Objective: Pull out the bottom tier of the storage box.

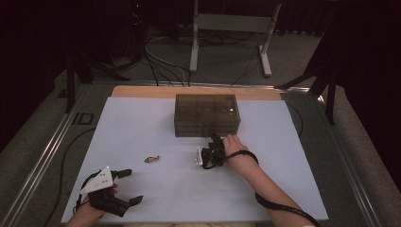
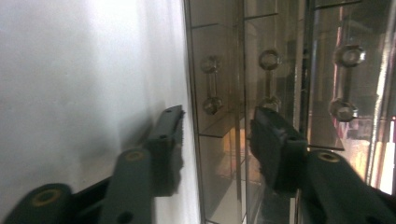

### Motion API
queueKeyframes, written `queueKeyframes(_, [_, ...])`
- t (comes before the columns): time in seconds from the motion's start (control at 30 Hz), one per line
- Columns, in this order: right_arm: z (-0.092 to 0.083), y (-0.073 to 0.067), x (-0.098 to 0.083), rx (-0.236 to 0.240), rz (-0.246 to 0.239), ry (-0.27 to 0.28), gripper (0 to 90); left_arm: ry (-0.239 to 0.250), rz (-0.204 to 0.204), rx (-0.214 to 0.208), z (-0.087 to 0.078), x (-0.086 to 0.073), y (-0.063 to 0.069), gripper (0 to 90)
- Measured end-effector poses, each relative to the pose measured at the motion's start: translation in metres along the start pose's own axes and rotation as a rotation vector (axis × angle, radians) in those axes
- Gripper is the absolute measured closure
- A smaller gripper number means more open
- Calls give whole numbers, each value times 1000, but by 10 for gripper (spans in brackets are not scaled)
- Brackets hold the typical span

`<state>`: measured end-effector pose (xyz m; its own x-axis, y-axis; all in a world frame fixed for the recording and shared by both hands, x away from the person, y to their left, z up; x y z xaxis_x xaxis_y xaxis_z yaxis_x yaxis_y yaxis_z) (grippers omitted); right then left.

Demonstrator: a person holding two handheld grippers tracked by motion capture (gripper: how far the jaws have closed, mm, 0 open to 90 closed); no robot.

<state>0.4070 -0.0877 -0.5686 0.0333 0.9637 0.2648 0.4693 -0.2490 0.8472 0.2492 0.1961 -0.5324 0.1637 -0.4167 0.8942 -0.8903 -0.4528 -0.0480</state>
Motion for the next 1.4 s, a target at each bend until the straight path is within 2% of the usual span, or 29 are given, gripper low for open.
queueKeyframes(0.07, [1,-2,-1,11,-4,-10,600,1,0,-1,0,0,0,0])
queueKeyframes(0.2, [4,-3,-2,-15,-11,-11,632,-1,1,0,0,0,0,0])
queueKeyframes(0.47, [12,-6,-3,-5,-20,-30,688,0,-1,-1,0,0,0,0])
queueKeyframes(0.97, [21,-2,4,-8,-50,-45,763,-9,1,3,0,-1,-1,0])
queueKeyframes(1.1, [22,-4,7,-21,-58,-39,772,-9,2,4,1,-1,-1,0])
queueKeyframes(1.3, [22,-6,7,-62,-124,-36,777,-7,0,6,0,-1,-1,0])
queueKeyframes(1.4, [23,-7,7,-67,-117,-34,783,-5,-3,3,0,-1,-1,0])
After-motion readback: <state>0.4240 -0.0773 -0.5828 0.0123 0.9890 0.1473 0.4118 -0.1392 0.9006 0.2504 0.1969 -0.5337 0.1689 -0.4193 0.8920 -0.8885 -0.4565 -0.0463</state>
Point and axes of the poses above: each handheld gripper's, and its own axes: z roughly forward along the jaws, x roughly out of its top, y roughly to its right, the point moved 7 cm from there along z, roughly forward along the jaws, and after that the axes turned 11 degrees about z, right-handed, at the moved point
